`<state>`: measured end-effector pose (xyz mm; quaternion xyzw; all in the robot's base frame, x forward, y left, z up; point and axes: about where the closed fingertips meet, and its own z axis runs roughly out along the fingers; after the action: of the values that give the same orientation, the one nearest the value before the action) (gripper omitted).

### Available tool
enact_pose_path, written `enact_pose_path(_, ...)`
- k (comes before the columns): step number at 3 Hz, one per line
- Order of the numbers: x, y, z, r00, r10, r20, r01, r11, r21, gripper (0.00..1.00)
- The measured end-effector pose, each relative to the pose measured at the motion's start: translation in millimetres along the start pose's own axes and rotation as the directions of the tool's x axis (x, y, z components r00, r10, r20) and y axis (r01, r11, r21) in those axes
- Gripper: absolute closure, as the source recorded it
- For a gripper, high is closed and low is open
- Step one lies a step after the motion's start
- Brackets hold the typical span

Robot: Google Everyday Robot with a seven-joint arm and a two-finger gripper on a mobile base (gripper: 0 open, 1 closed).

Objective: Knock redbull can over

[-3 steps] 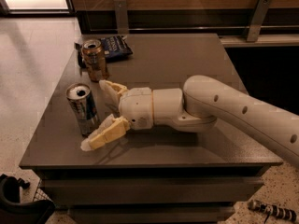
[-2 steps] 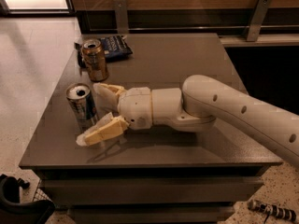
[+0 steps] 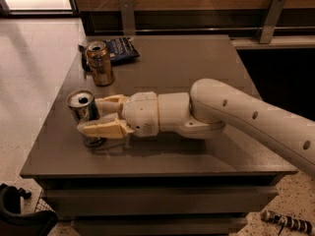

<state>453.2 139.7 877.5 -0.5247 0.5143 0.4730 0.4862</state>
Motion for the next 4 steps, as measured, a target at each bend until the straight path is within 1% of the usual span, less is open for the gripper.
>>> enact_pose_path(1,-0.8,1.2,1.7,1.0,-0.002,0.0,0.002,1.0,-0.004,0.85)
enact_pose_path(2,-1.6,2.3,3.3,1.0,-0.003,0.0,0.003,1.0,-0.007,1.0)
enact_pose_path(3,-1.7,2.4,3.4,1.0,-0.003,0.0,0.003,1.0,-0.008,1.0)
enact_pose_path(4,-5.1,1.1,3.6,0.999,-0.011,-0.035,0.011,0.9999,-0.007,1.0)
